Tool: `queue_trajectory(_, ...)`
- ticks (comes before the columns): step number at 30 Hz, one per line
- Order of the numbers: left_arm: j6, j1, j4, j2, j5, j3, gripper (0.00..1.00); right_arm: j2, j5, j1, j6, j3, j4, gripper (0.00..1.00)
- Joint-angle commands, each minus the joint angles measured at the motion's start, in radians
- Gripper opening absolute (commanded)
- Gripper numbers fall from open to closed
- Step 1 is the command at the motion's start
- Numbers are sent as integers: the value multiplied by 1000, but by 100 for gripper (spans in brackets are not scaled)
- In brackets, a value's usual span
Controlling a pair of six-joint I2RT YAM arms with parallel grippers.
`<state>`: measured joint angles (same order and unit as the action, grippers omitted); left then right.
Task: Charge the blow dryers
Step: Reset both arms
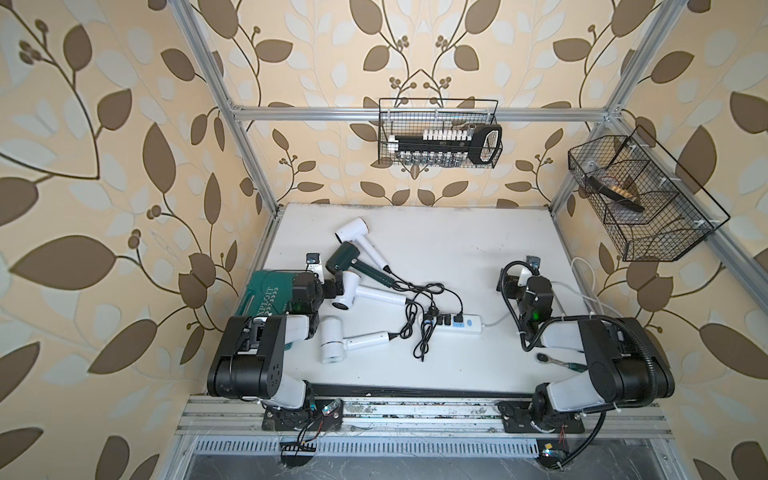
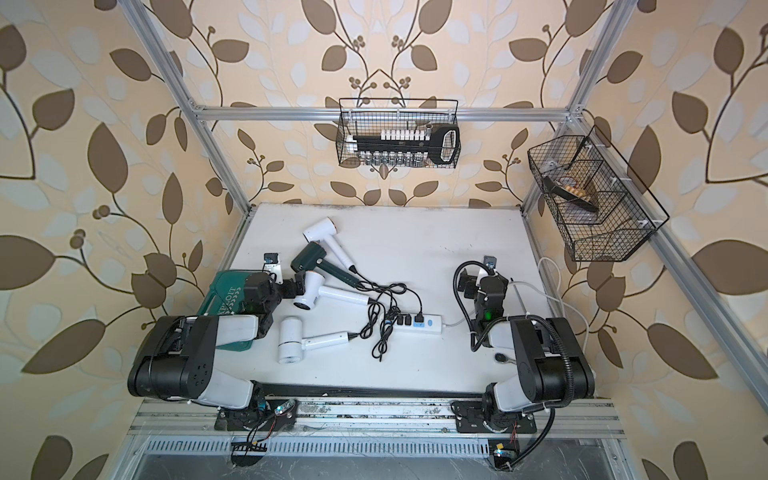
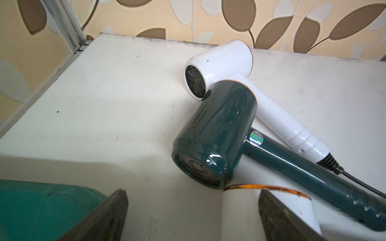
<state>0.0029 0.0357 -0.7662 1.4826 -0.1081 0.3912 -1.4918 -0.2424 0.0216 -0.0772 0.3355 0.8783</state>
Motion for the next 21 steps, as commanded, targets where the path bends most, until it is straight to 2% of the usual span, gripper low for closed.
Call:
queue_trajectory(1,29,11,25,22,-112,-1,99,-11,2,7,12,17,-29,99)
queue_trajectory(4,28,12,23,20,-114,-2,99,-17,-9,34,41,28,-41,99)
queue_trajectory(21,29,11,25,12,-109,-7,99,-10,29,15,34,25,-43,99)
